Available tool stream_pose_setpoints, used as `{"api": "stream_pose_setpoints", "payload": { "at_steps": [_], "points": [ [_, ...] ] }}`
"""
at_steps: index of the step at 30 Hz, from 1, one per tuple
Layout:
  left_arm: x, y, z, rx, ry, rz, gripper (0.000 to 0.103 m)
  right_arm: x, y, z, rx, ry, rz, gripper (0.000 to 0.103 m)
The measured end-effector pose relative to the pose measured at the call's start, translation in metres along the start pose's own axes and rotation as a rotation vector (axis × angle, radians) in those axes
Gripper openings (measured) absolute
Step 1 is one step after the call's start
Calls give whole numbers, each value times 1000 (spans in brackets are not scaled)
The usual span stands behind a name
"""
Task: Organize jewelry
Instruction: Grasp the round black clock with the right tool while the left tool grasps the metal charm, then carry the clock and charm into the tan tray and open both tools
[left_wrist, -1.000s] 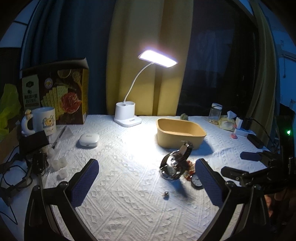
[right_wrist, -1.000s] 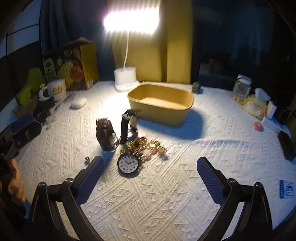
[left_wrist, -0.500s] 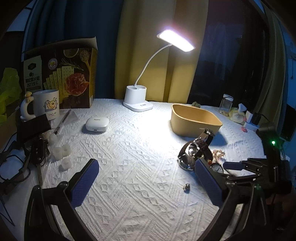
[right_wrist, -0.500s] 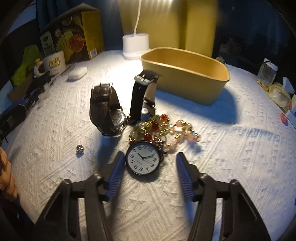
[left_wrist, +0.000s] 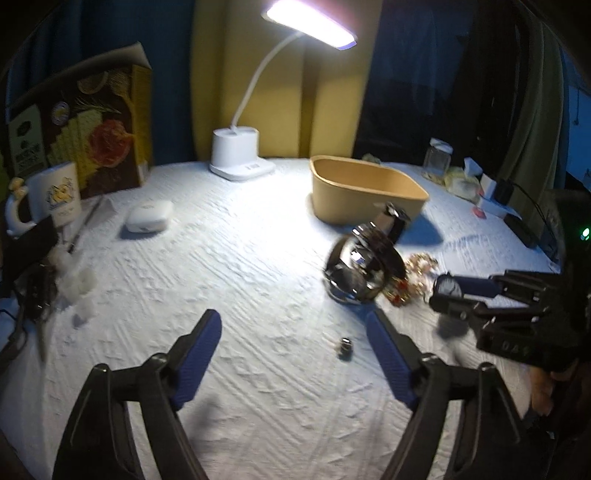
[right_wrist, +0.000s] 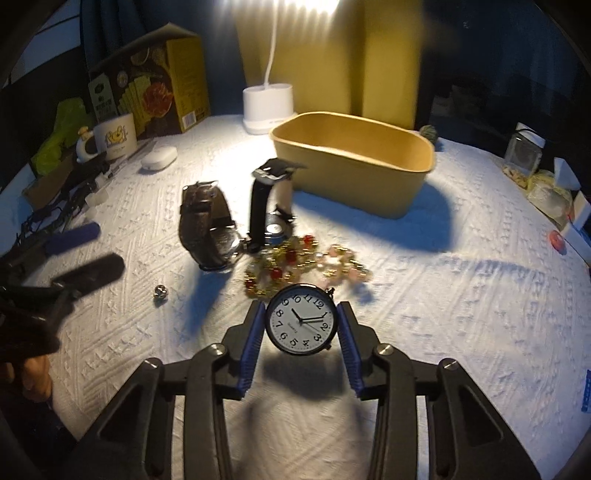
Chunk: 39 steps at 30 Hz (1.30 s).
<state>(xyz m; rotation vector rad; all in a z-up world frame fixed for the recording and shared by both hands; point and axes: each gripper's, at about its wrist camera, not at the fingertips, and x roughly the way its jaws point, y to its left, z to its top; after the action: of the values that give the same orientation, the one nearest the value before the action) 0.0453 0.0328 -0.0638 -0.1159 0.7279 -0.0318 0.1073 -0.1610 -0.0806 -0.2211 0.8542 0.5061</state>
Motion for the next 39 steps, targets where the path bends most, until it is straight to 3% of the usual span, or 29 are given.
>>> {"api": "stream_pose_setpoints", "payload": {
  "at_steps": [4, 7, 11, 16, 24, 39],
  "points": [
    [13, -15, -2, 27, 55, 5, 68, -9, -19, -6, 38, -16, -6, 37],
    [21, -27, -3, 59, 94, 17, 55, -15, -33, -10, 63, -29, -10, 37],
    [35, -38, -7, 89, 171, 44, 30, -23, -50, -14, 94, -51, -11, 37],
    [35, -46, -6, 115, 180, 74, 14, -31, -62, -13, 104, -75, -13, 37],
    [26, -53, 1, 110, 165, 62, 12, -47, -70, -1, 114, -120, 1, 37],
    [-2, -51, 54, 107, 17, 32, 12, -75, -98, 68, 91, -253, -46, 37]
  ]
}}
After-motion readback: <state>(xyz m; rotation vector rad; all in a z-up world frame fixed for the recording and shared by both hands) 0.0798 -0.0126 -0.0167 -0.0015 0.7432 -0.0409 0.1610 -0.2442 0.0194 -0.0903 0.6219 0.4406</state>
